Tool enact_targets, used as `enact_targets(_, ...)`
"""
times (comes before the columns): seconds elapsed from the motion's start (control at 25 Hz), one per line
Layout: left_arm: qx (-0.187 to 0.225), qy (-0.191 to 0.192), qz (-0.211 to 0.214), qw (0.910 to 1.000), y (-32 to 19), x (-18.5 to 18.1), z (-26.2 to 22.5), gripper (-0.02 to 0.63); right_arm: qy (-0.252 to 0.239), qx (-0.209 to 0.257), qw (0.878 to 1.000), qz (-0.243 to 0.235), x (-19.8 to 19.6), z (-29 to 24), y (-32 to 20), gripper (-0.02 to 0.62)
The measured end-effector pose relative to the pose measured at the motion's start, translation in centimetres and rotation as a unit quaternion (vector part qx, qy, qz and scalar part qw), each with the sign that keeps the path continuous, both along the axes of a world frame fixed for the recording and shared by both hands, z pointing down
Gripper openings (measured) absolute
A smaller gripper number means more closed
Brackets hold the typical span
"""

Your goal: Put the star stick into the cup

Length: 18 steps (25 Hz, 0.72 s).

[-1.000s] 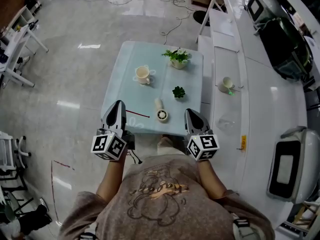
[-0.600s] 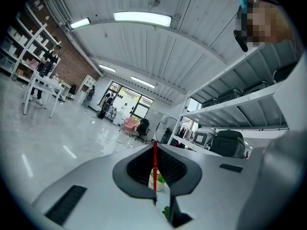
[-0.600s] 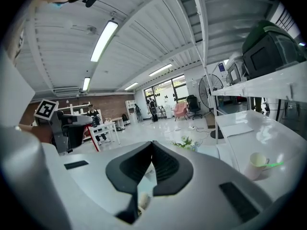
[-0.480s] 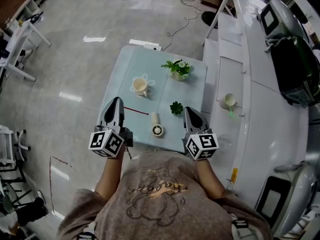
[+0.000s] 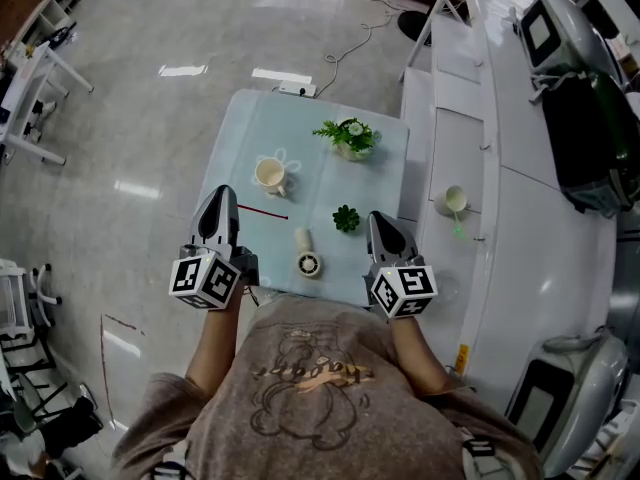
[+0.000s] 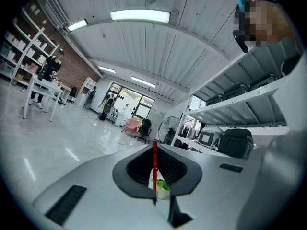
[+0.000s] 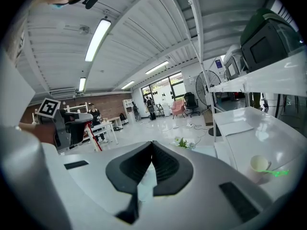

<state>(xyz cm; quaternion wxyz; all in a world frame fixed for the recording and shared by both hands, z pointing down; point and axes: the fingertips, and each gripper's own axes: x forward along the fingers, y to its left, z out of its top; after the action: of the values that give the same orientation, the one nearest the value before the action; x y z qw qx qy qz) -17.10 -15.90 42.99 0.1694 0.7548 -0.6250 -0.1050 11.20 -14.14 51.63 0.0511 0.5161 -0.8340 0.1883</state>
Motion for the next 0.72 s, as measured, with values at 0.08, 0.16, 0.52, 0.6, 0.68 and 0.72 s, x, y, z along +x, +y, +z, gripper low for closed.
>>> enact_targets(0.08,0.0,0.0,0.006,1.0,-0.5,0.0,0.0,0.029,0.002,0.0,1.0,0.007,0.1,-0.1,-0.3,0.002)
enact_targets(0.16,-0.001,-0.001,0.013,0.9999,-1.0,-0.1,0.1,0.029,0.002,0.002,1.0,0.012,0.0,-0.4,-0.5,0.002)
enact_targets(0.52,0.016,-0.025,0.018,0.9994,-4.8,-1.9,-0.2,0.029,0.01,0.009,1.0,0.012,-1.4,-1.1,-1.3,0.002)
enact_targets(0.6,0.021,-0.038,0.021,0.9988,-6.0,-2.1,-0.2,0.029,0.012,0.006,1.0,0.012,-1.5,-0.9,-1.4,0.002)
enact_targets(0.68,0.024,-0.05,0.024,0.9982,-7.1,-2.2,0.0,0.029,0.013,0.004,1.0,0.013,-1.6,-0.8,-1.5,0.002)
enact_targets(0.72,0.026,-0.055,0.025,0.9979,-7.6,-2.3,0.0,0.029,0.014,0.003,1.0,0.013,-1.6,-0.7,-1.5,0.003)
